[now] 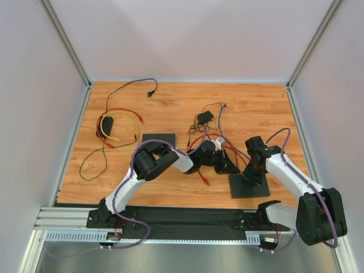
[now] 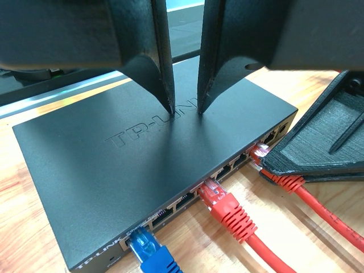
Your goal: Pull the plug from the switch port
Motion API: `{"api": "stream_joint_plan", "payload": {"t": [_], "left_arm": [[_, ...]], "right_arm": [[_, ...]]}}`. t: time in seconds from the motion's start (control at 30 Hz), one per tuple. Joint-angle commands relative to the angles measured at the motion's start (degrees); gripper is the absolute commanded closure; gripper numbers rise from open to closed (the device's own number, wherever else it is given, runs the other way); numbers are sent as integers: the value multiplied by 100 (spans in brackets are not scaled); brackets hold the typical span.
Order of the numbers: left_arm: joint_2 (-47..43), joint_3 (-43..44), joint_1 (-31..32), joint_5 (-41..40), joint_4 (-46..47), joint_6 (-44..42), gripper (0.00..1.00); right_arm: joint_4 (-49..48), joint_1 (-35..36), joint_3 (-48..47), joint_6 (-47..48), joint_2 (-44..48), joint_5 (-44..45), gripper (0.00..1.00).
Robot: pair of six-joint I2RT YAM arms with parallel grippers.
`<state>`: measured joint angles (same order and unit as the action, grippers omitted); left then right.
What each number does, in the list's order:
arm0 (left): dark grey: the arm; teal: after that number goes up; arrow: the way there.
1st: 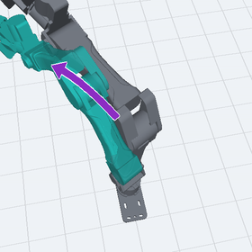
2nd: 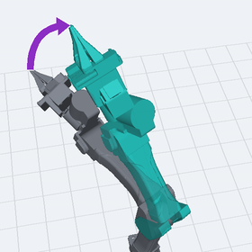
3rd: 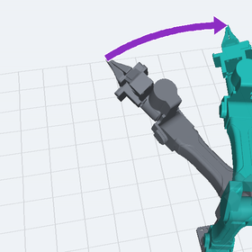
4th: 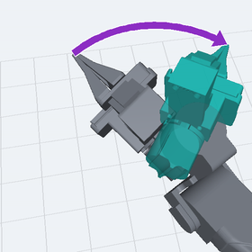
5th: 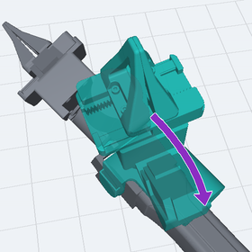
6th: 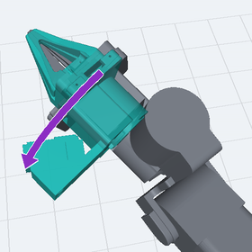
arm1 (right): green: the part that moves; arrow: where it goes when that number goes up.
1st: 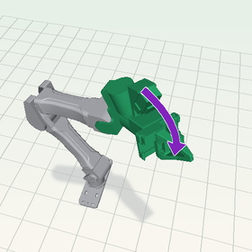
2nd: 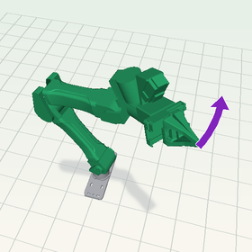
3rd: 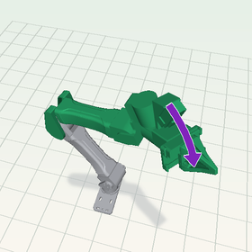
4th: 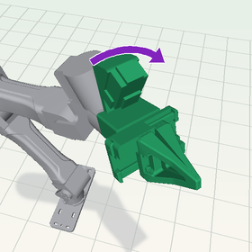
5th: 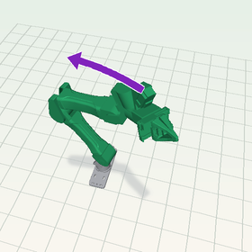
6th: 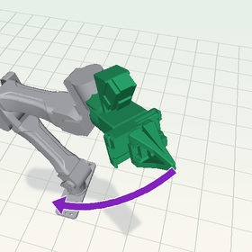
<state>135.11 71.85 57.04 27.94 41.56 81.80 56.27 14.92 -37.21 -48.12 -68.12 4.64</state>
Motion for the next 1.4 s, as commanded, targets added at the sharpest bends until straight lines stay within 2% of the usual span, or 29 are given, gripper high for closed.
{"api": "stream_joint_plan", "payload": {"t": [0.0,0.1,0.23,0.3,0.4,0.57,0.63,0.87,1.0,1.07,1.13,1.17,1.23,1.27,1.37], "left_arm": [[323,-215,80,-535,351,56,100],[227,-514,53,-1001,929,-146,100],[34,-418,9,-1264,669,-743,100],[-28,-400,-52,-1300,730,-771,100],[-63,-339,-192,-1291,844,-500,100],[-29,-462,-430,-1344,1293,519,100],[-11,-479,-509,-1336,1398,565,100],[-423,-427,-509,-1520,171,-164,100],[-731,-217,-378,-1809,-929,-1093,100],[-767,-242,-316,-1968,-1071,-1114,100],[-618,-417,-368,-1716,-486,-466,100],[-330,-435,-447,-1531,266,-141,100],[-135,-435,-456,-1327,764,543,100],[-64,-409,-456,-1292,966,626,100],[-239,-374,-456,-1335,714,522,100]], "right_arm": [[-231,11,408,-39,-211,318,75],[-257,2,408,-84,-351,397,75],[-301,2,355,-198,-439,318,76],[-266,2,320,-207,-465,335,76],[-248,-6,337,-180,-501,423,76],[-239,2,337,-189,-483,406,76],[-248,2,329,-181,-492,397,76],[-292,2,302,-145,-571,344,76],[-327,2,285,-145,-615,318,76],[-336,2,258,-145,-624,326,76],[-345,2,249,-145,-633,327,76],[-371,2,258,-145,-659,300,76],[-397,2,267,-145,-694,248,76],[-406,2,276,-154,-720,247,76],[-406,2,276,-154,-712,256,76]]}}
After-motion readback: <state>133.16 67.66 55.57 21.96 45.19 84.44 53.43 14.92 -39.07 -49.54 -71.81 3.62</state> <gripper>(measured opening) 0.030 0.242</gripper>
